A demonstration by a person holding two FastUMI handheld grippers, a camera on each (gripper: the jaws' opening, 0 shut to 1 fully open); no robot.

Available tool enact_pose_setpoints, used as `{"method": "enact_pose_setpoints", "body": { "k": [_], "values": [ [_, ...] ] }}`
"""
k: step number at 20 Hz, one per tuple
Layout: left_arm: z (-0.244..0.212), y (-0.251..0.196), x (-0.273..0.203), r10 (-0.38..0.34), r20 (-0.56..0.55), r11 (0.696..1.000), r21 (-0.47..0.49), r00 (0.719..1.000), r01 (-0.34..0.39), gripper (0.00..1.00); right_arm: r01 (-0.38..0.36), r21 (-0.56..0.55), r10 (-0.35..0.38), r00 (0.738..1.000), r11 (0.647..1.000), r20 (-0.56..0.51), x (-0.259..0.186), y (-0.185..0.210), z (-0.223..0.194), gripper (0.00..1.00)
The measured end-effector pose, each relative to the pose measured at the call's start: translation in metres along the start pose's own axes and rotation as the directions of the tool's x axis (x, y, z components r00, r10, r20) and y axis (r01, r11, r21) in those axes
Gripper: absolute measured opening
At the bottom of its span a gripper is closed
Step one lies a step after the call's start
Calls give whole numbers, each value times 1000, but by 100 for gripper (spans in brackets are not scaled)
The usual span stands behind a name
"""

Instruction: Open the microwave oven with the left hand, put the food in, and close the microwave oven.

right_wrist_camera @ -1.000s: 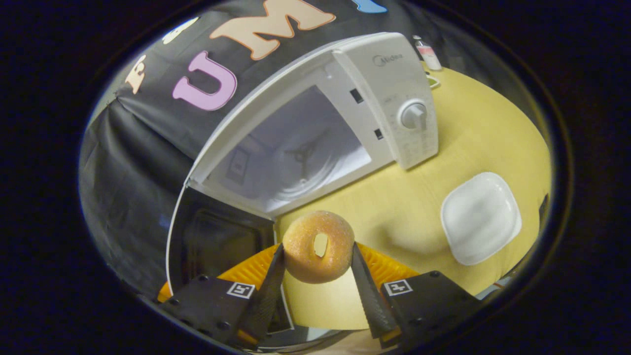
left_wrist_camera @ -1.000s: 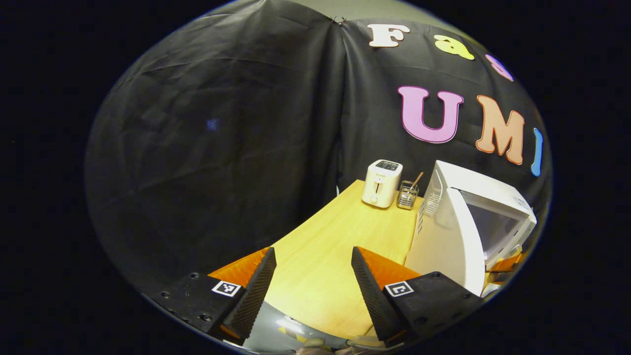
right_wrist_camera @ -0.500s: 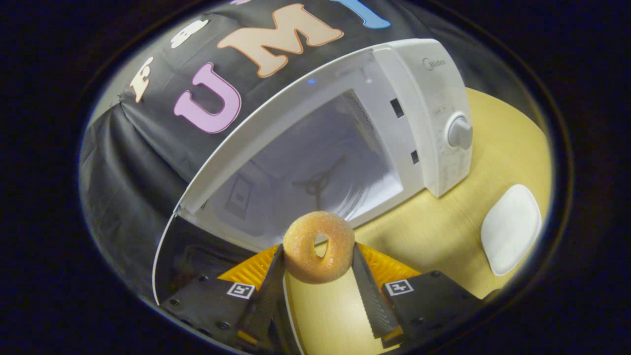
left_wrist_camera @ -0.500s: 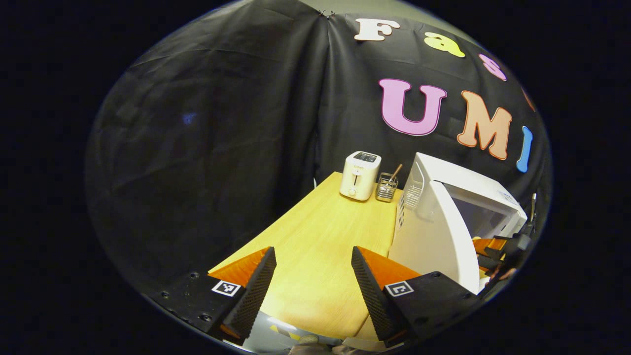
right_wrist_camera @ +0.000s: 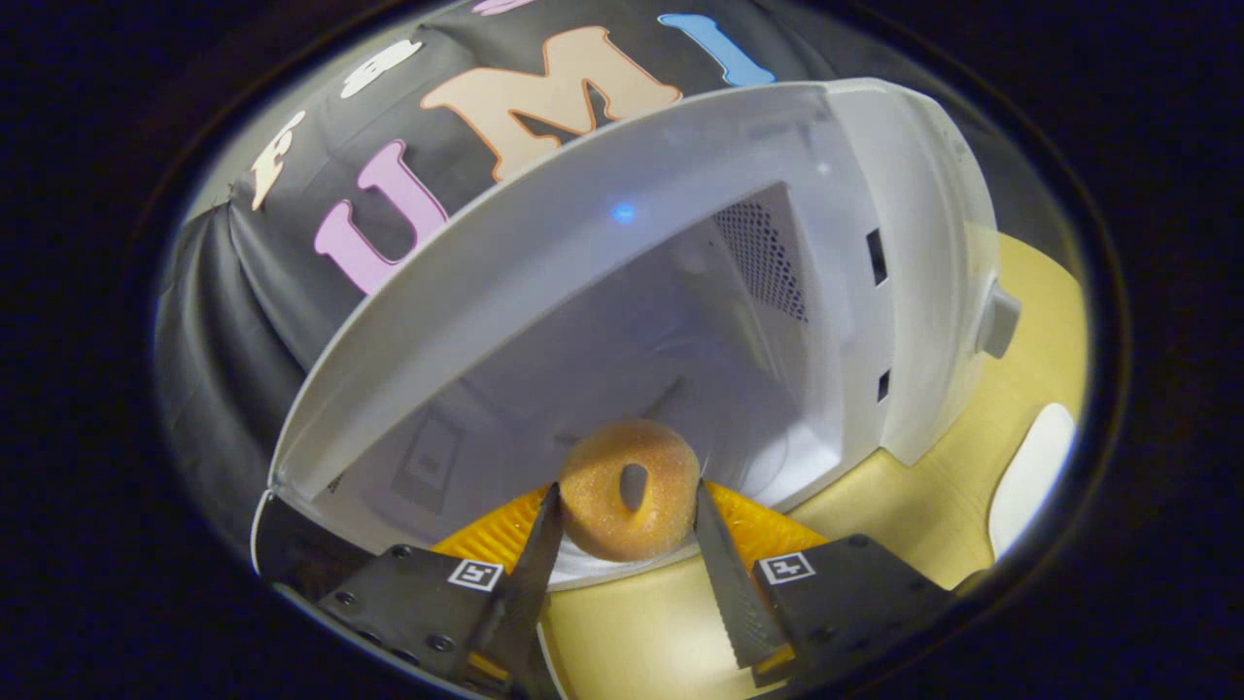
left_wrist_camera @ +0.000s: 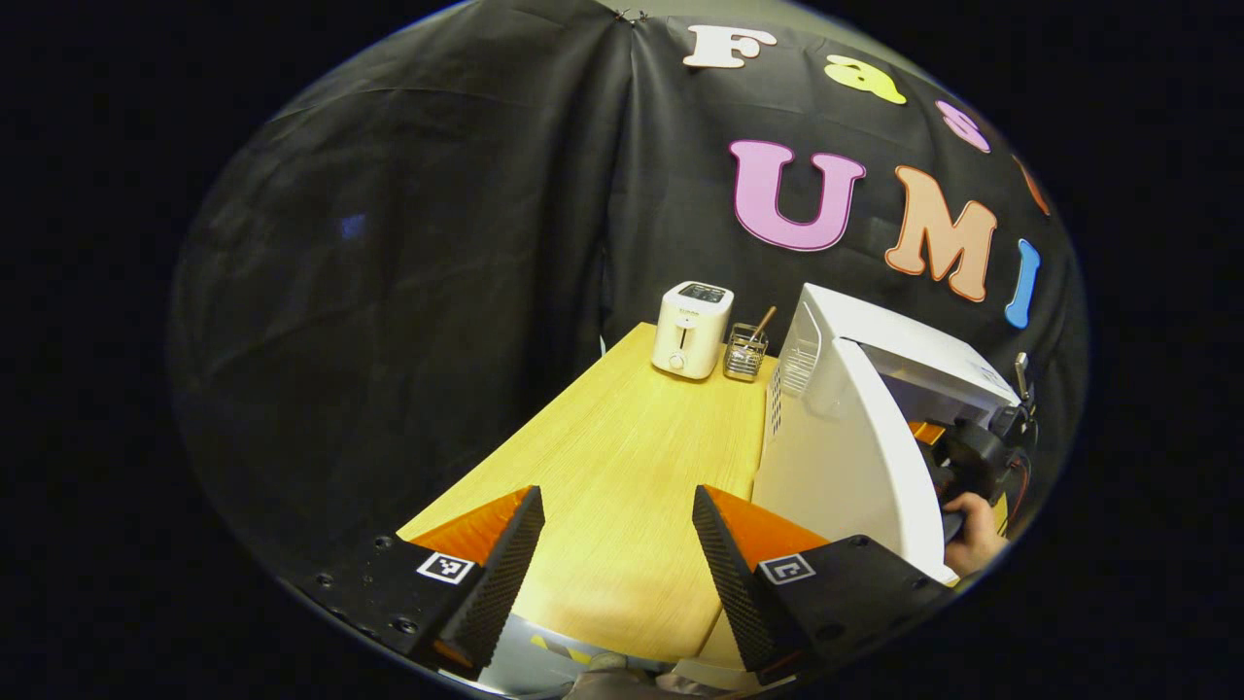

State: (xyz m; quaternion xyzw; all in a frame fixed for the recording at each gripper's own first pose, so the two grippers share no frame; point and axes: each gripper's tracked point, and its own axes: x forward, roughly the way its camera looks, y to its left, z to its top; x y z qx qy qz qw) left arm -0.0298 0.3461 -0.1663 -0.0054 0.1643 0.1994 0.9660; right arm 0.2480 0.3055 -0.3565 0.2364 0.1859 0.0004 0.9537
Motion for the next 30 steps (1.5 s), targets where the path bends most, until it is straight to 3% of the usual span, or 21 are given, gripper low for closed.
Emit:
{"method": "enact_pose_setpoints", "body": {
  "k": [9,12,16,23,29,30],
  "values": [
    [-11,9,-7,33,-36,999,10,999,-33,91,4,-18,-4,1000,1000,19,24,-3,-2,74],
    [-10,7,-8,33,-32,999,17,999,-32,91,2,-10,-2,1000,1000,28,22,-2,3,85],
    [-10,9,-10,29,-33,999,21,999,-29,91,6,-21,-5,999,1000,41,15,-4,9,86],
    [-17,10,-7,0,-44,1000,6,999,0,91,-4,-101,2,1000,995,-16,-26,-9,0,86],
    [-25,-5,-2,-93,-66,996,7,993,94,87,-15,-124,15,1000,992,0,-82,-6,14,86],
    [-25,-8,-2,-112,-71,994,8,991,112,83,-9,-134,10,1000,991,6,-91,-7,18,97]
  ]
}}
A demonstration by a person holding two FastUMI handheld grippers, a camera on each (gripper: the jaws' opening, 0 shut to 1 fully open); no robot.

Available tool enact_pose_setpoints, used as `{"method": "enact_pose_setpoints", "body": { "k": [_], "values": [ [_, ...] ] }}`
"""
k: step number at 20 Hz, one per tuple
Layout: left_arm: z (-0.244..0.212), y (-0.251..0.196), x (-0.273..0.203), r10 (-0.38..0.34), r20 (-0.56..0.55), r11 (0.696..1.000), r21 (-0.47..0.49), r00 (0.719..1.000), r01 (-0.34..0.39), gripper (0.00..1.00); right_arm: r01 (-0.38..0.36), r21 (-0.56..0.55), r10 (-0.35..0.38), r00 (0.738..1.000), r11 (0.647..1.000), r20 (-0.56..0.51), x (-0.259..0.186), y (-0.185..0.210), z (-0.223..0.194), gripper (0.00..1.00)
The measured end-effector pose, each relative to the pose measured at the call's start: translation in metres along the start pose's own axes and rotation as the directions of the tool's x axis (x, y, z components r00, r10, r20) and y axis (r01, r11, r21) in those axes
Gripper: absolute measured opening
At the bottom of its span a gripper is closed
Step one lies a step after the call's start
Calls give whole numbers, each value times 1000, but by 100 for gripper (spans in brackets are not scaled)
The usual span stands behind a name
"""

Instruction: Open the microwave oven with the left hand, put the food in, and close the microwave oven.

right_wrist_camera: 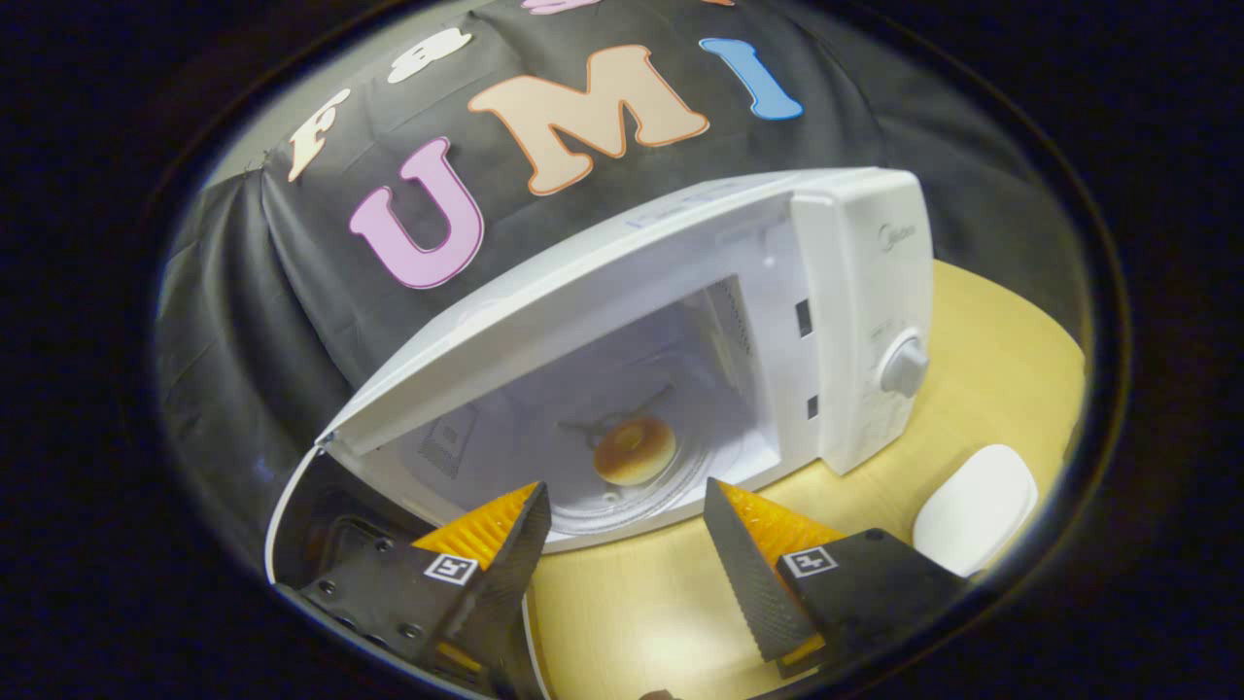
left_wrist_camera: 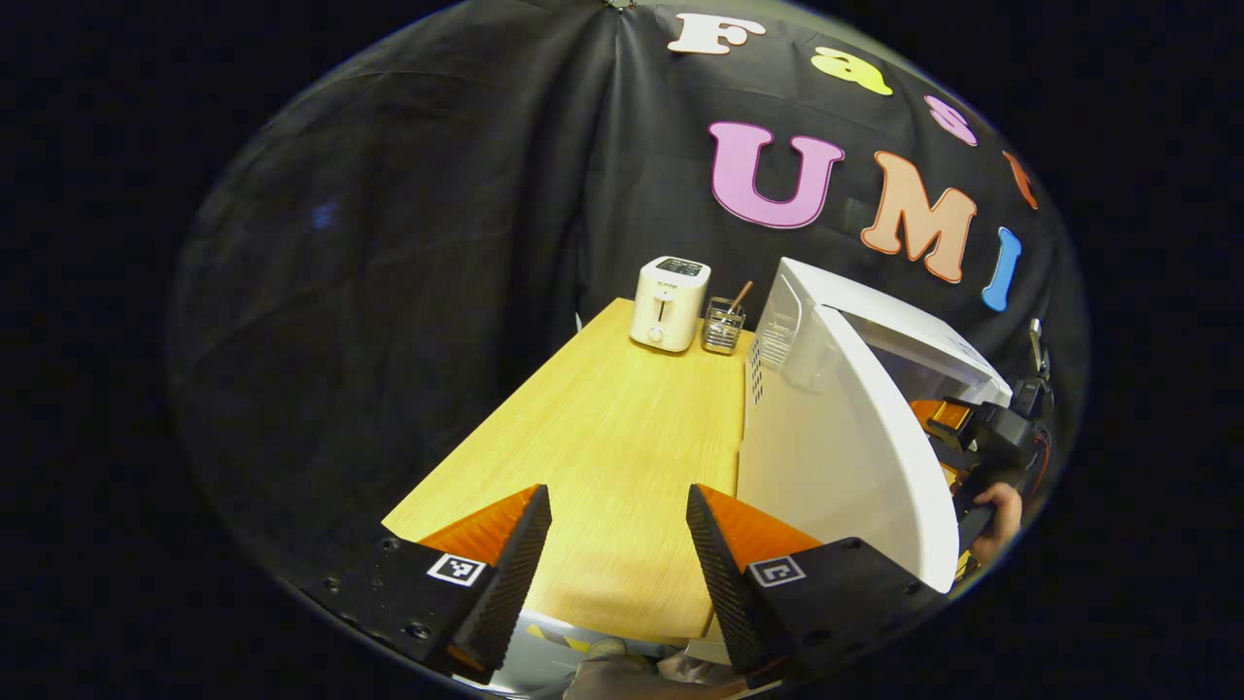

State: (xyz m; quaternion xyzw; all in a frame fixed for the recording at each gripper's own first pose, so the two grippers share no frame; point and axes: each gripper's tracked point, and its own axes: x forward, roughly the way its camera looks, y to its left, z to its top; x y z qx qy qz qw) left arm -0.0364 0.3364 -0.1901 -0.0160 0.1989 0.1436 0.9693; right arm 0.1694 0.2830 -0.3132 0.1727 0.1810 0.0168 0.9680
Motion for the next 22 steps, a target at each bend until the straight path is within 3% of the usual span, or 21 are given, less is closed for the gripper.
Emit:
{"method": "enact_pose_setpoints", "body": {
  "k": [3,6,8,11,12,13,16,22],
  "values": [
    [-4,-8,3,-54,-14,999,7,998,54,74,12,-29,-11,999,999,44,-27,-4,18,97],
    [-4,-15,2,-104,-12,994,32,994,104,52,34,-72,-29,997,997,70,-54,-8,31,97],
    [-5,-25,0,-157,-14,987,44,987,158,45,47,-104,-41,997,993,58,-71,-11,31,97],
    [-12,-39,-3,-236,-36,967,85,971,239,33,67,-124,-58,996,990,73,-100,-16,29,98],
    [-14,-43,-5,-260,-45,959,104,965,263,28,73,-124,-63,995,990,84,-110,-17,27,91],
    [-16,-47,-6,-279,-50,951,120,959,283,24,83,-123,-72,993,989,91,-119,-19,26,91],
    [-20,-55,-9,-331,-67,928,155,941,337,3,120,-124,-106,988,985,111,-145,-25,18,91],
    [-32,-73,-15,-431,-109,866,229,896,445,0,193,-130,-173,974,973,146,-188,-36,4,92]
  ]
}}
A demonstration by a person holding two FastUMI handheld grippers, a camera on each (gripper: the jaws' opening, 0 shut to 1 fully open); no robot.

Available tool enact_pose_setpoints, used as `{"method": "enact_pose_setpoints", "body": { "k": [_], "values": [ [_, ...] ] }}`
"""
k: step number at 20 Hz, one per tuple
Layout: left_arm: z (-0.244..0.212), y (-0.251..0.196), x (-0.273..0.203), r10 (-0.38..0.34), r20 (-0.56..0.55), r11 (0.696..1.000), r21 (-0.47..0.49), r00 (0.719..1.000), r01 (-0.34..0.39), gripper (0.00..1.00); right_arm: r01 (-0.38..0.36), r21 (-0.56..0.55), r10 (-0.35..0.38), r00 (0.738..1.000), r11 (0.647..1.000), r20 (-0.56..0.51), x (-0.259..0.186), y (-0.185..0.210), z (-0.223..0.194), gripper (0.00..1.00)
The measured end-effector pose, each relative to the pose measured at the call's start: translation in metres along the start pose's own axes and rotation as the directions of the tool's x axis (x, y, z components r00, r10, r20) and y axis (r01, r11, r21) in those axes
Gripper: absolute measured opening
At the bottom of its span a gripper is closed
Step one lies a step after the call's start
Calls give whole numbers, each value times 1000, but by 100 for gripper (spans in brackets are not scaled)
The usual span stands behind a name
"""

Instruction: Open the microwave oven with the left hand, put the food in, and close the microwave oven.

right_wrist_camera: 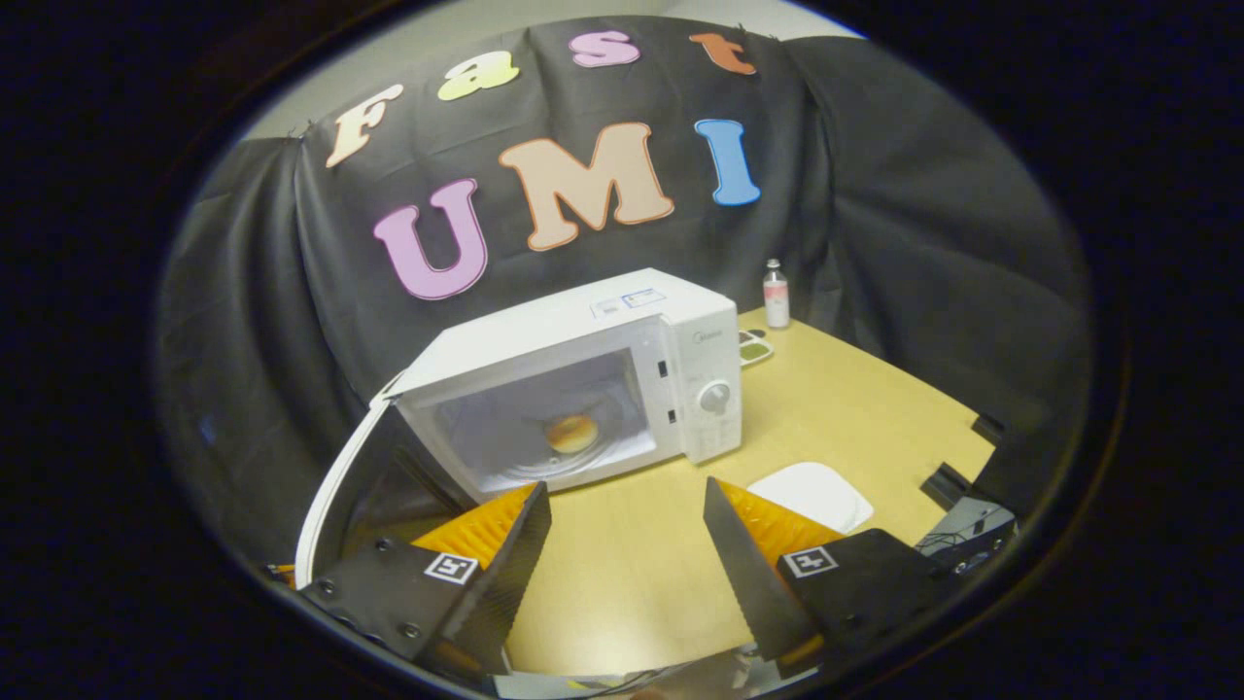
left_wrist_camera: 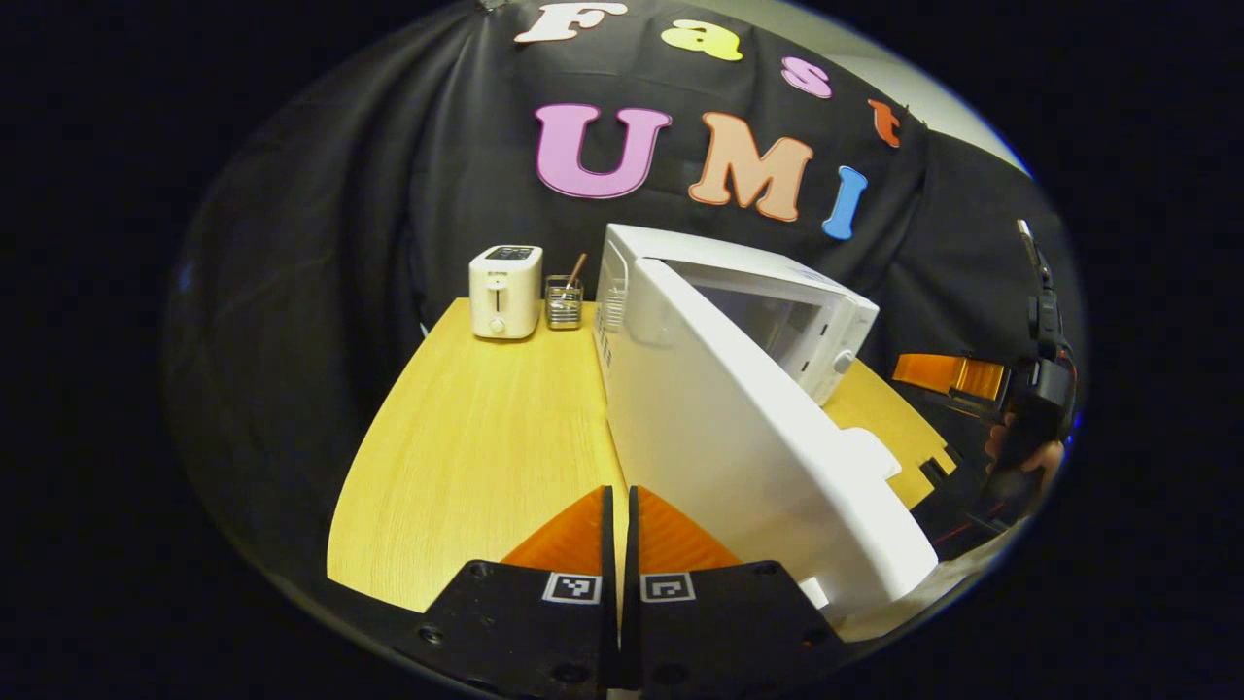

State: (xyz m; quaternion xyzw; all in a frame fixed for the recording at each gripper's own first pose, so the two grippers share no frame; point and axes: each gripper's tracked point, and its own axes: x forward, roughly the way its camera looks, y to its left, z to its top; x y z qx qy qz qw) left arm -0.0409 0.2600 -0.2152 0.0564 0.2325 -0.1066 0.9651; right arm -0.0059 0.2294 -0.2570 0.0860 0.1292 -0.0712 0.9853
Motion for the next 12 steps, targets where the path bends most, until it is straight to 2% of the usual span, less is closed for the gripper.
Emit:
{"method": "enact_pose_setpoints", "body": {
  "k": [2,3,8,9,11,12],
  "values": [
    [-3,-8,1,-36,-3,999,21,999,36,1,28,-5,-28,1000,1000,12,-13,-9,-1,92],
    [-5,-10,1,-52,-6,998,26,999,52,1,44,-4,-44,999,999,17,-21,-14,0,98],
    [-6,-19,2,-98,-2,994,41,995,98,1,101,6,-101,994,995,33,-43,-33,-1,98],
    [-7,-20,2,-102,-1,994,42,995,102,1,108,6,-108,994,994,35,-45,-37,-1,95],
    [-8,-23,4,-104,-1,994,39,995,104,1,116,7,-116,993,993,36,-48,-43,-1,98],
    [-9,-24,5,-102,-2,994,36,995,102,1,116,8,-116,993,993,36,-49,-45,-2,92]
  ]
}}
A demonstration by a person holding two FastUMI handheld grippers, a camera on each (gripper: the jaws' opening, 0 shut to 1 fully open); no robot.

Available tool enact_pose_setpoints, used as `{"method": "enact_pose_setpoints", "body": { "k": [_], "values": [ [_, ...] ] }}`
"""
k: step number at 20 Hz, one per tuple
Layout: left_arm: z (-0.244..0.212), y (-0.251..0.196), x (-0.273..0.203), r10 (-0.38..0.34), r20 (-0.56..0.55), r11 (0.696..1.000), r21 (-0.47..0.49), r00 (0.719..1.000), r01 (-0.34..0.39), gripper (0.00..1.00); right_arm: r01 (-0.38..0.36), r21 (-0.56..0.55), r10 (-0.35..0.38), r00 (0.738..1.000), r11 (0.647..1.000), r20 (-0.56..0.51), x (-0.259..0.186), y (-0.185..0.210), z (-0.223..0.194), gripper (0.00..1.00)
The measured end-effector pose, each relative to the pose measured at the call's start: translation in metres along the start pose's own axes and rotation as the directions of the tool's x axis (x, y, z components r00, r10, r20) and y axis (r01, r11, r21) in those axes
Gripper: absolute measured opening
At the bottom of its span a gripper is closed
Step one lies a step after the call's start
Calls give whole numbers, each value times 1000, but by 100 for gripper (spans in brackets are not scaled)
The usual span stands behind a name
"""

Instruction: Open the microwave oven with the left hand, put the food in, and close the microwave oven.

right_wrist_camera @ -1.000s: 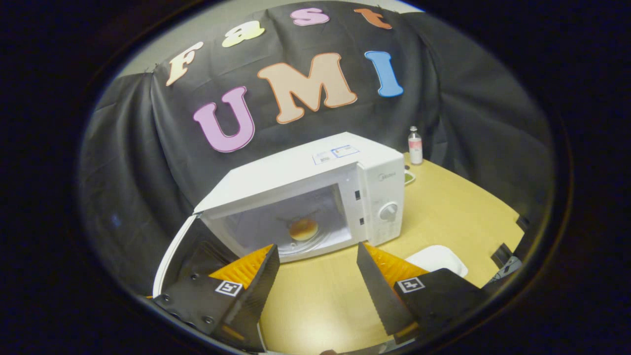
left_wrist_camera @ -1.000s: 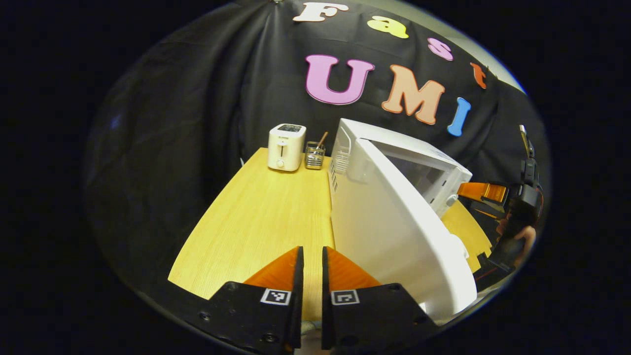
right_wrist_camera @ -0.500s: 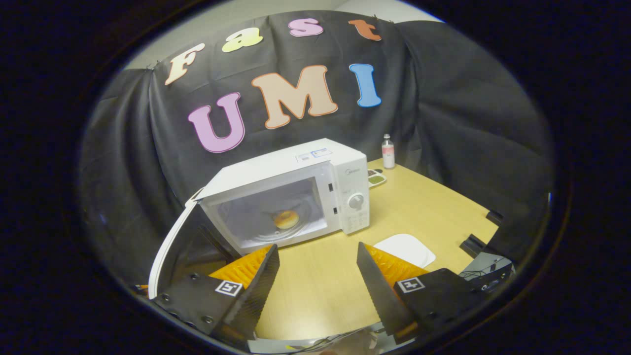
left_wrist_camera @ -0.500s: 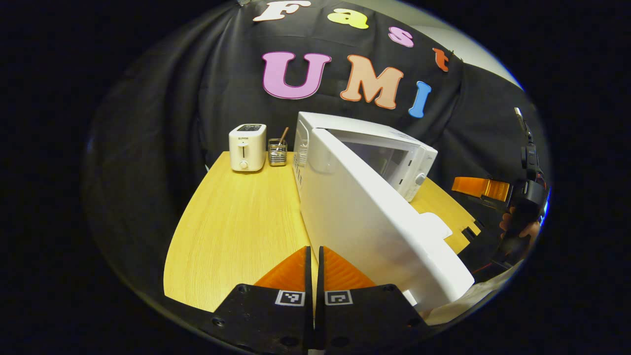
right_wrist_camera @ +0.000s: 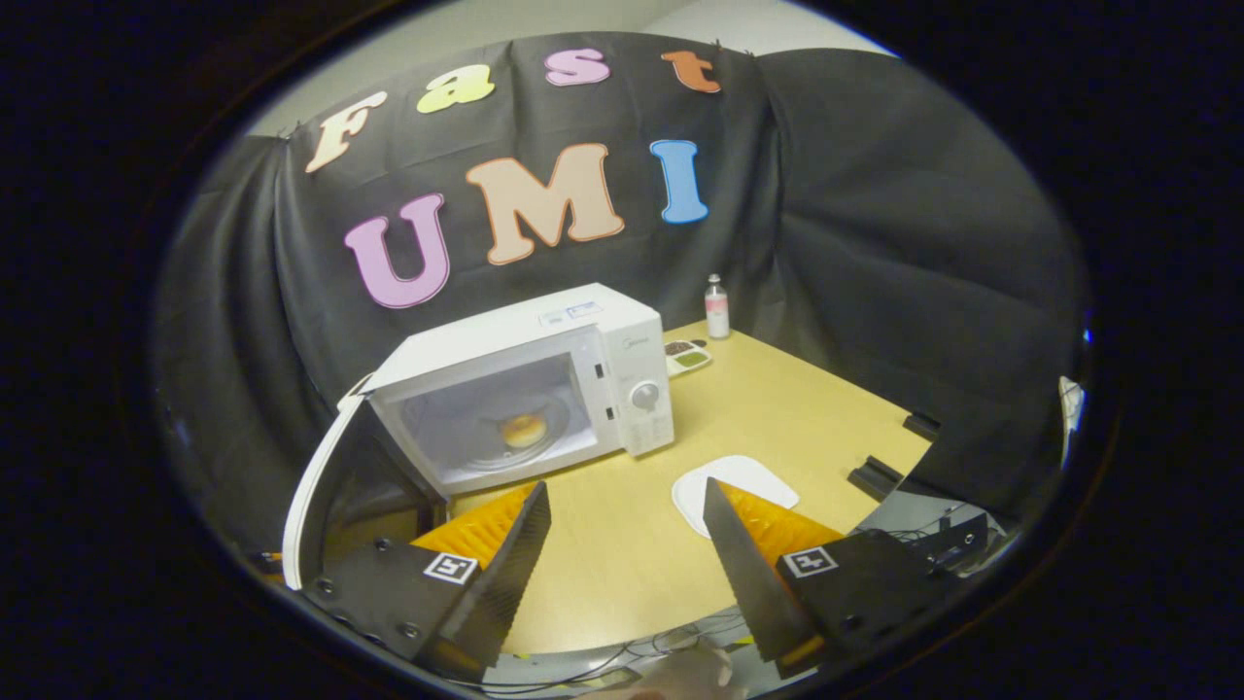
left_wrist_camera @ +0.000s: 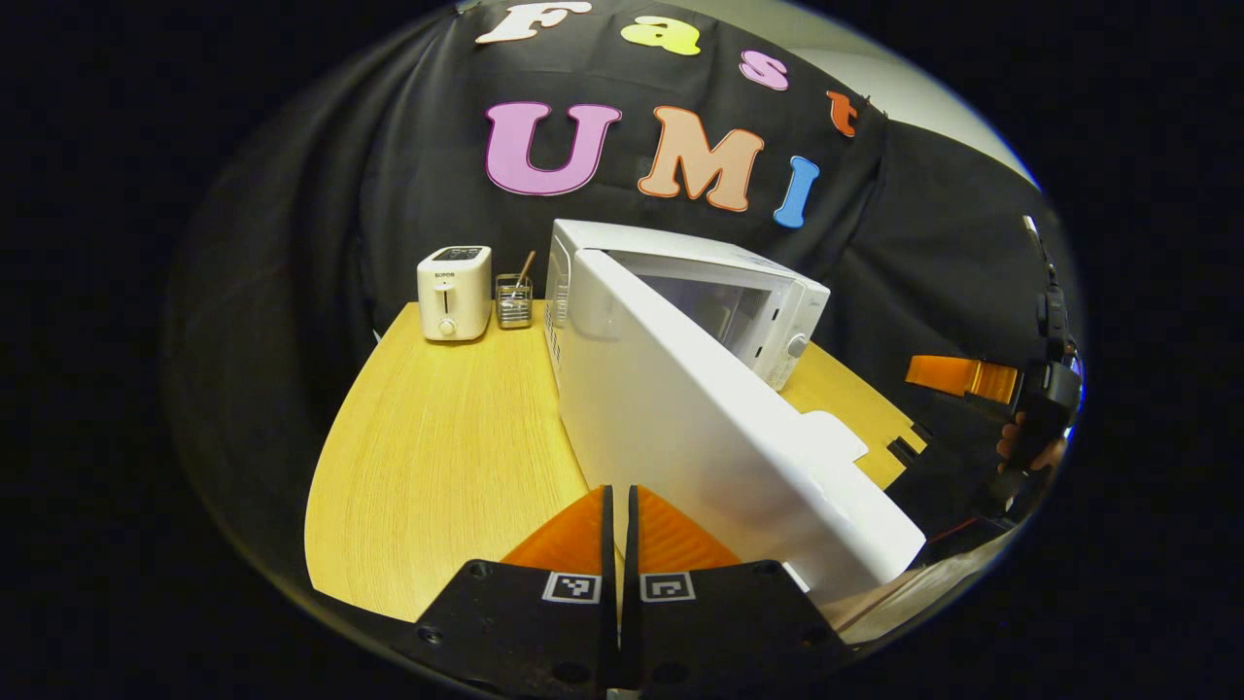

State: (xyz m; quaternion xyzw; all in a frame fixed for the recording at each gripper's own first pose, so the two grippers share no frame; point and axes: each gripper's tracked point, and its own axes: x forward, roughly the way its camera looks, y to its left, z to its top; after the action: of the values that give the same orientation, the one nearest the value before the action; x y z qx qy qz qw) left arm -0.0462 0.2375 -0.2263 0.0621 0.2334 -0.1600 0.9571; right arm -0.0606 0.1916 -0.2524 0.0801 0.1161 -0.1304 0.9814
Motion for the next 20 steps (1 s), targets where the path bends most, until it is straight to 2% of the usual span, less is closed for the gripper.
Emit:
{"method": "enact_pose_setpoints", "body": {
  "k": [8,13,14,15,20],
  "values": [
    [8,-32,17,33,-2,999,-19,999,-33,0,2,17,-1,1000,1000,-20,26,-45,9,92],
    [13,-50,36,120,0,992,-50,993,-120,1,-33,-17,33,999,999,2,52,-81,36,92],
    [14,-56,40,134,0,989,-64,991,-134,0,-41,-27,41,999,999,-1,58,-89,38,98],
    [17,-63,44,149,4,986,-75,989,-148,1,-44,-39,44,999,998,-6,63,-98,42,92],
    [27,-99,68,219,26,974,-71,975,-217,1,-51,-31,51,999,998,-2,91,-148,64,92]
  ]
}}
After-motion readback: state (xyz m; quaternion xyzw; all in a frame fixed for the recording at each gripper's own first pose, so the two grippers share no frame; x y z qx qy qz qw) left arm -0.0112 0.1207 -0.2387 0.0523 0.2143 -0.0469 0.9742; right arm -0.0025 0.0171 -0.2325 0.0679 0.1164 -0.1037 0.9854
